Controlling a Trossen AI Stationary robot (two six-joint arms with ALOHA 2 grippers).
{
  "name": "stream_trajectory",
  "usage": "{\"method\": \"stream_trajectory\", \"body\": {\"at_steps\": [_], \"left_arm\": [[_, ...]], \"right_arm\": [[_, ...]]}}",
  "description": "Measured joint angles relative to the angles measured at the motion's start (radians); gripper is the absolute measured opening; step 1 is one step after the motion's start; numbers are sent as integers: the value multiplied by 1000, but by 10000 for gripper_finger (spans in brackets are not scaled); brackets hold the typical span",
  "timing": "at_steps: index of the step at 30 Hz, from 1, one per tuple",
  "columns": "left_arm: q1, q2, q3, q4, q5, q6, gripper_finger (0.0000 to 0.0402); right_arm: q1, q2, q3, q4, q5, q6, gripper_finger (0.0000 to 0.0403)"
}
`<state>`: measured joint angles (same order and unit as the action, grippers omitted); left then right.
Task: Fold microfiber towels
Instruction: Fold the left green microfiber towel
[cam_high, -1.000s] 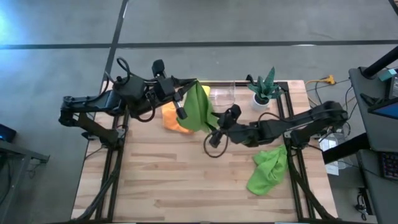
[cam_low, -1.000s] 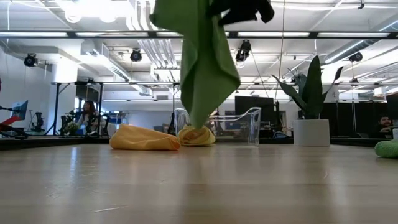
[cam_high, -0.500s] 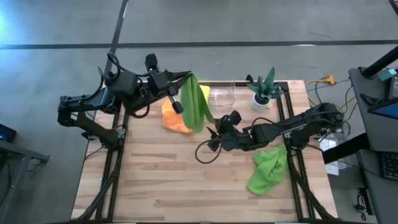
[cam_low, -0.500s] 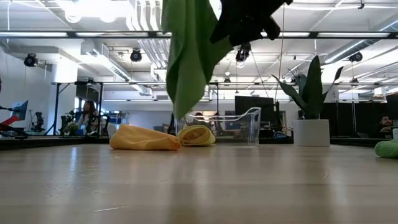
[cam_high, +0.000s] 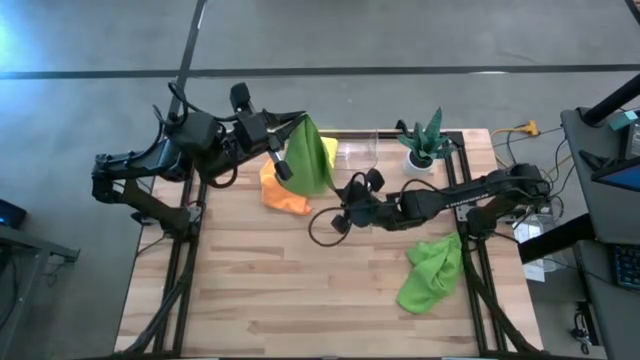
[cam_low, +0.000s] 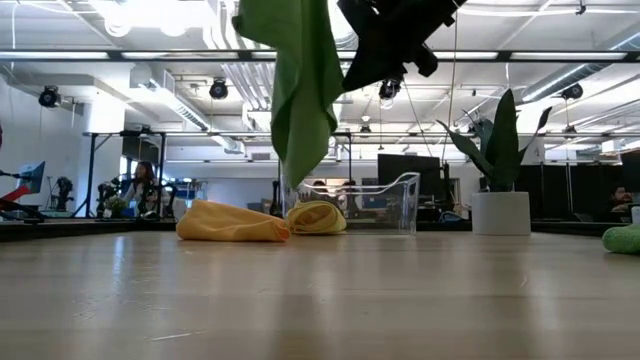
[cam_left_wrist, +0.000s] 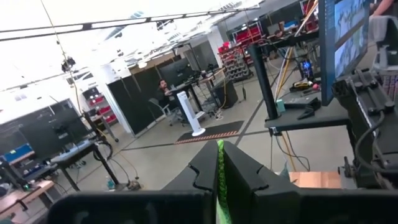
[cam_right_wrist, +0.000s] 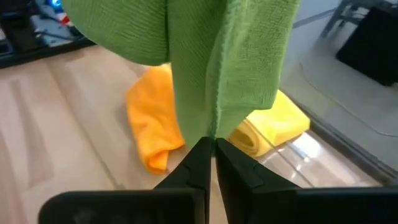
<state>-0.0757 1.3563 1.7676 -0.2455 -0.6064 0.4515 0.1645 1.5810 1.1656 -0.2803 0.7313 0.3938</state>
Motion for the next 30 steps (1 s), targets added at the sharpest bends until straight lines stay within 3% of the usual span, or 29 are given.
{"method": "stream_trajectory", "body": {"at_steps": [8,21,30], "left_arm": [[4,-5,1,0,2,4,0],[5,-5,2,1,2,6,0],[5,-6,2,1,4,6,0]], "right_arm": [[3,0,-2,24,-8,-32,27],[3,-1,-2,91,-54,-74,149],[-40,-1,0,91,-48,-54,170]]}}
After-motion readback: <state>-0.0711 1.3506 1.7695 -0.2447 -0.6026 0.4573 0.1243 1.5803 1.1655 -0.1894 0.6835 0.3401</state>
